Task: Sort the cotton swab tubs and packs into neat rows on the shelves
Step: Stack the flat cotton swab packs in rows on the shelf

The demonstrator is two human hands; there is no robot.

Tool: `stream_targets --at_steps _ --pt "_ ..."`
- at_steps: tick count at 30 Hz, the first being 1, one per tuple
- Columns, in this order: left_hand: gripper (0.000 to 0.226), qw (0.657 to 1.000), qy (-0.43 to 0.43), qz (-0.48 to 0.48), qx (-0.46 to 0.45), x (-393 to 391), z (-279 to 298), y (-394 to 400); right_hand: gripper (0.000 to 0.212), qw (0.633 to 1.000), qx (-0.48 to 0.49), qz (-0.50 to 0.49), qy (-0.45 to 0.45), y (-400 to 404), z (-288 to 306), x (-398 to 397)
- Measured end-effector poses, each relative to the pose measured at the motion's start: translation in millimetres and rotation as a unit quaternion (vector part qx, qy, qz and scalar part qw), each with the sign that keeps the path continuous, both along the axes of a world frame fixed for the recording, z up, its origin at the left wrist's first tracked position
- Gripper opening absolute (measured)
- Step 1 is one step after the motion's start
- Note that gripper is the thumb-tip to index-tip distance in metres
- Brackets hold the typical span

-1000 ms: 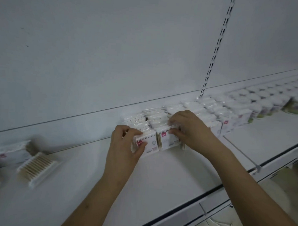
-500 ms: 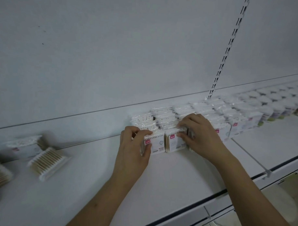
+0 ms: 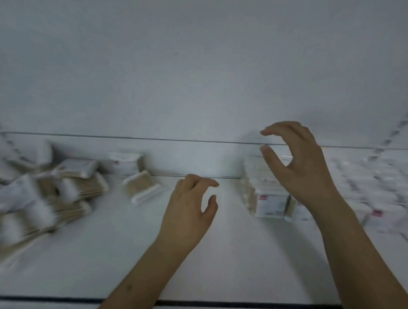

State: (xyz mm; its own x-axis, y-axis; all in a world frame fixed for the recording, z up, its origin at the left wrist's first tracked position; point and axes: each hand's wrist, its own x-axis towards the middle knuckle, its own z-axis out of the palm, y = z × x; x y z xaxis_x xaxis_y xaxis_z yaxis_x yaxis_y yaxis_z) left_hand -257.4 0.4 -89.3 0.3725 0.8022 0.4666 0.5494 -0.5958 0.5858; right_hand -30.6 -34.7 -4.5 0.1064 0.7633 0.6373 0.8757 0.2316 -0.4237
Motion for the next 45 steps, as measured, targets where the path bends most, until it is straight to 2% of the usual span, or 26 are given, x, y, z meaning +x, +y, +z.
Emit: stream_targets --at_steps 6,11,16,18,20,23,26,30,35,37,39,41,42,43,45 --pt "0.022 0.992 -0.024 0.120 -0.010 -60 -10 -13 0.027 0.995 -0.003 0.098 0.020 69 1 -92" --pt "0.019 0.972 -0.037 0.233 0.016 -106 -14 -21 0.036 0.983 -0.049 0.175 0.015 107 -23 -155" --pt "0.025 0.908 -0.049 0.408 0.079 -155 -15 -20 0.035 0.977 -0.090 0.186 -0.050 119 -67 -201" --pt "0.035 0.872 -0.039 0.481 0.086 -170 -16 -16 0.044 0.972 -0.095 0.187 -0.105 120 -89 -211" --pt "0.052 0.851 -0.026 0.522 0.053 -181 -19 -11 0.054 0.968 -0.109 0.179 -0.137 121 -104 -215" --pt "0.070 0.859 0.067 0.507 -0.008 -187 -28 -5 0.059 0.971 -0.094 0.165 -0.146 119 -111 -216" --pt "0.067 0.855 0.138 0.500 -0.003 -188 -33 -2 0.061 0.978 -0.080 0.127 -0.148 117 -111 -216" --pt "0.052 0.856 0.118 0.501 0.054 -186 -32 -6 0.061 0.979 -0.128 0.099 -0.127 116 -116 -212" --pt "0.028 0.868 0.098 0.458 0.163 -178 -30 -12 0.060 0.979 -0.138 0.083 -0.123 117 -114 -209" --pt "0.024 0.887 0.081 0.410 0.195 -176 -27 -14 0.066 0.978 -0.146 0.112 -0.098 114 -112 -208" --pt "0.023 0.911 0.053 0.351 0.208 -175 -25 -16 0.062 0.968 -0.184 0.162 -0.048 111 -105 -208" --pt "0.025 0.923 0.030 0.327 0.201 -174 -24 -19 0.042 0.947 -0.208 0.224 0.096 108 -95 -210" --pt "0.026 0.926 0.021 0.322 0.195 -174 -23 -20 0.030 0.916 -0.232 0.248 0.215 106 -87 -213" --pt "0.028 0.930 0.013 0.315 0.189 -174 -22 -20 0.022 0.858 -0.266 0.270 0.348 104 -78 -215" --pt "0.029 0.939 0.003 0.297 0.174 -174 -21 -22 0.030 0.700 -0.334 0.293 0.559 103 -64 -215"
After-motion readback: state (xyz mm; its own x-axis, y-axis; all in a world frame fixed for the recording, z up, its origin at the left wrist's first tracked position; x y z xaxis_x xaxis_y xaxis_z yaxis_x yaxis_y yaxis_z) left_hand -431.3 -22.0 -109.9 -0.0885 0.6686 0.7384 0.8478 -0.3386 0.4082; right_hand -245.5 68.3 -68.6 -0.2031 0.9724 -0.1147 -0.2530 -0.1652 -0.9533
